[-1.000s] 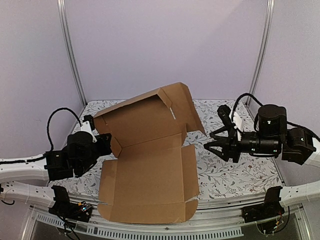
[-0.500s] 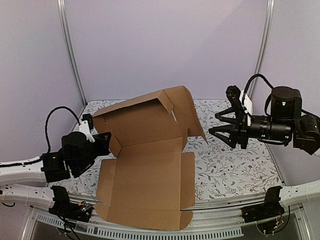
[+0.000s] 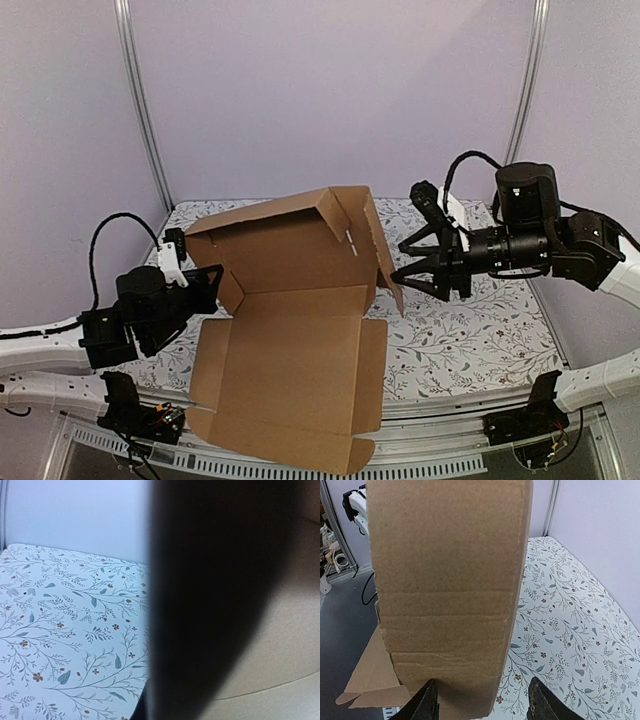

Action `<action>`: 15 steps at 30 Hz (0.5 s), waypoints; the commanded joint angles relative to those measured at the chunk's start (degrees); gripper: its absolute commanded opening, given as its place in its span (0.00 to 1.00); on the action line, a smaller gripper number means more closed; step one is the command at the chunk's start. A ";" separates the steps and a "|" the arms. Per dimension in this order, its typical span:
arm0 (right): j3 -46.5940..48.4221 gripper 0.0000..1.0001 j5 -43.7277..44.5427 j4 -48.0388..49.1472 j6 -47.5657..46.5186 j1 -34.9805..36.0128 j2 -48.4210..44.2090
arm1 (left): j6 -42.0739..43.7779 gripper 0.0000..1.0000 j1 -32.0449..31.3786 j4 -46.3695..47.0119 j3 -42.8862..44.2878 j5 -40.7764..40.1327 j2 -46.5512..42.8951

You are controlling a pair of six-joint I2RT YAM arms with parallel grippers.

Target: Fold the paper box

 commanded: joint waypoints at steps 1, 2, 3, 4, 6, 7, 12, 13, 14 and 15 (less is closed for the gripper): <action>1.12 0.59 -5.19 1.11 0.48 -0.38 2.03 | 0.83 0.00 0.64 2.93 -0.94 1.14 -0.21; 1.08 0.59 -5.75 1.53 0.67 -0.39 2.35 | 0.98 0.00 0.64 3.06 -0.96 1.22 -0.12; 1.07 0.59 -6.09 2.13 0.96 -0.40 2.81 | 1.10 0.00 0.64 3.20 -0.92 1.23 -0.06; 1.17 0.59 -6.27 2.39 1.09 -0.39 3.12 | 1.20 0.00 0.64 3.20 -0.92 1.23 0.02; 1.29 0.59 -6.67 3.32 1.31 -0.43 3.78 | 1.32 0.00 0.64 3.36 -0.98 1.31 0.11; 1.39 0.59 -6.88 3.75 1.58 -0.40 4.30 | 1.26 0.00 0.64 3.42 -1.00 1.32 0.15; 1.93 0.58 -7.70 5.51 2.36 -0.39 6.48 | 1.11 0.00 0.63 3.30 -1.04 0.96 0.64; 2.01 0.59 -7.83 5.76 2.51 -0.38 6.98 | 1.03 0.00 0.64 3.15 -1.01 0.77 0.67; 2.19 0.59 -7.95 5.91 2.56 -0.44 7.37 | 0.88 0.00 0.59 3.04 -1.00 0.52 0.75; 2.25 0.58 -8.02 6.10 2.63 -0.39 7.74 | 0.76 0.00 0.63 2.89 -0.96 0.19 0.64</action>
